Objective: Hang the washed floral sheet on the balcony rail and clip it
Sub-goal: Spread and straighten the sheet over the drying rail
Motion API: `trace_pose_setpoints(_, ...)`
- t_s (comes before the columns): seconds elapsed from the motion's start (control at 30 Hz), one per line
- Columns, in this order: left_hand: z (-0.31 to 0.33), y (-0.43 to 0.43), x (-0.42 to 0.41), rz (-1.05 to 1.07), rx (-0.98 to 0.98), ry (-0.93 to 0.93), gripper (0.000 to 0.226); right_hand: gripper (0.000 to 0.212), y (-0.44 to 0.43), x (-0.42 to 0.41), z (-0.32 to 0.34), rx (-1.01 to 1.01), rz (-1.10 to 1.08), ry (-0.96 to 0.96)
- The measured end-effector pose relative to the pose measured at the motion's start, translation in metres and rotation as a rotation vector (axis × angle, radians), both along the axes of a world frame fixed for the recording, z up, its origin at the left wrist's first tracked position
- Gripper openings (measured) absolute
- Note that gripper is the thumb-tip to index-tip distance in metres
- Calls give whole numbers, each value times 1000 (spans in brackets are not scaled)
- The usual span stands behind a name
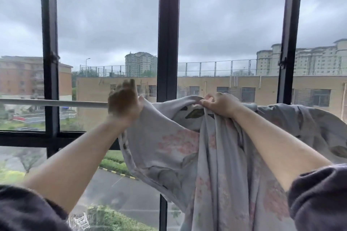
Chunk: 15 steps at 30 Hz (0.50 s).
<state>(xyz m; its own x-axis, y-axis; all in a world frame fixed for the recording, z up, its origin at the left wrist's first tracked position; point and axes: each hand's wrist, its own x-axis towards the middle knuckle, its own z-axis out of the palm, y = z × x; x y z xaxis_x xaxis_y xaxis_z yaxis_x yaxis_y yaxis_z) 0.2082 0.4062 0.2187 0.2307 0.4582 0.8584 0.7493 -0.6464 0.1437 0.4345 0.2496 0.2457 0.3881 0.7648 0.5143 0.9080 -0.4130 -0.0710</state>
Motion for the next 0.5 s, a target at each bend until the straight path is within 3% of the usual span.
trace_pose_setpoints(0.1, -34, -22, 7, -165, 208, 147, 46, 52, -3, -4, -7, 24, 19, -54)
trace_pose_setpoints(0.23, -66, -40, 23, -132, 350, 352, 84, 71, -3, -19, -29, -22, -20, -209)
trace_pose_setpoints(0.3, -72, -47, 35, -119, 431, 423, 72, 84, -2, -26, -40, -73, -50, -255)
trace_pose_setpoints(0.4, -67, -45, 43, -117, 529, 442, 15, 80, -8, -31, -48, -45, -81, -236)
trace_pose_setpoints(0.5, -50, -27, 27, -99, 532, 451, 17, 58, -22, -20, -45, 121, -11, -221)
